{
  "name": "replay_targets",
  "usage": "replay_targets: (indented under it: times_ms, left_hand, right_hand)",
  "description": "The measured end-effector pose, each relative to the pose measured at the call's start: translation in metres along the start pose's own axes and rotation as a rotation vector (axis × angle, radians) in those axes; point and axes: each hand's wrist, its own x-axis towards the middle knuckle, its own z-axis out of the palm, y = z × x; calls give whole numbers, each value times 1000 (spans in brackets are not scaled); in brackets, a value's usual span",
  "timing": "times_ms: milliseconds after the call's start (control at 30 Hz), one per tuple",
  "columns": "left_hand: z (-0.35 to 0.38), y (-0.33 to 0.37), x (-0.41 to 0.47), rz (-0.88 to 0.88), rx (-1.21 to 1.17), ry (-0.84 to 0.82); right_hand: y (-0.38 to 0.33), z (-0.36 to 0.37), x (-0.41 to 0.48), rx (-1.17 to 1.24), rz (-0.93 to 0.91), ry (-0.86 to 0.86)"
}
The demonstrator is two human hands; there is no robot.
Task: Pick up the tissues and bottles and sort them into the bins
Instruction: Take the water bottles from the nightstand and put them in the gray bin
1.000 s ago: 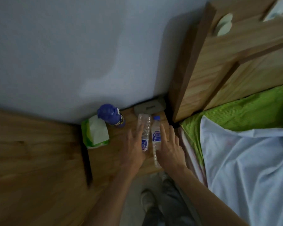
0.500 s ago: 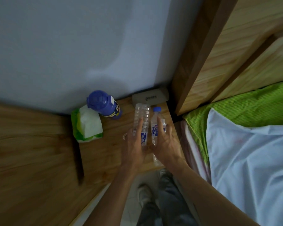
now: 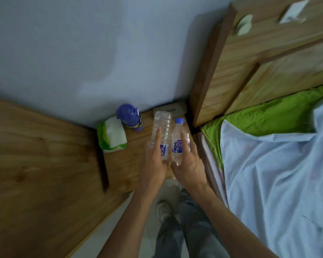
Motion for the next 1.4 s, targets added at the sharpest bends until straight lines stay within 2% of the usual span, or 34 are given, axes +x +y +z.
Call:
replay_targets:
  times_ms: [133, 367, 467, 667, 767, 1000, 1200, 1300, 1400]
  left_hand:
    - [-37, 33, -44, 14, -26, 34]
    - [-129, 97, -132, 22, -159, 173]
    - [-171, 120, -178, 44, -221, 261]
    - [-235, 140, -282, -43, -299, 370]
    - [-255, 142, -324, -83, -345, 447]
    - [-263, 136, -436, -207, -455, 640]
    - [-251, 111, -543, -486, -259, 852]
    - [-245, 91, -588, -612, -245, 928]
    - [-244, 68, -625, -709, -282, 1021]
  right_hand:
    - [-44, -45, -50, 71, 23, 44]
    - [-133, -151, -151, 247, -103, 225]
    - [-166, -194, -187, 252, -246, 233]
    - [-214, -257, -236, 192, -579, 149]
    - [-228, -269, -256, 190, -702, 84]
    - [-238, -245, -308, 215, -892, -220]
    - [-259, -191, -375, 185, -1092, -530]
    - [-271, -160, -409, 148, -1152, -679]
    - [-284, -128, -436, 102, -1228, -754]
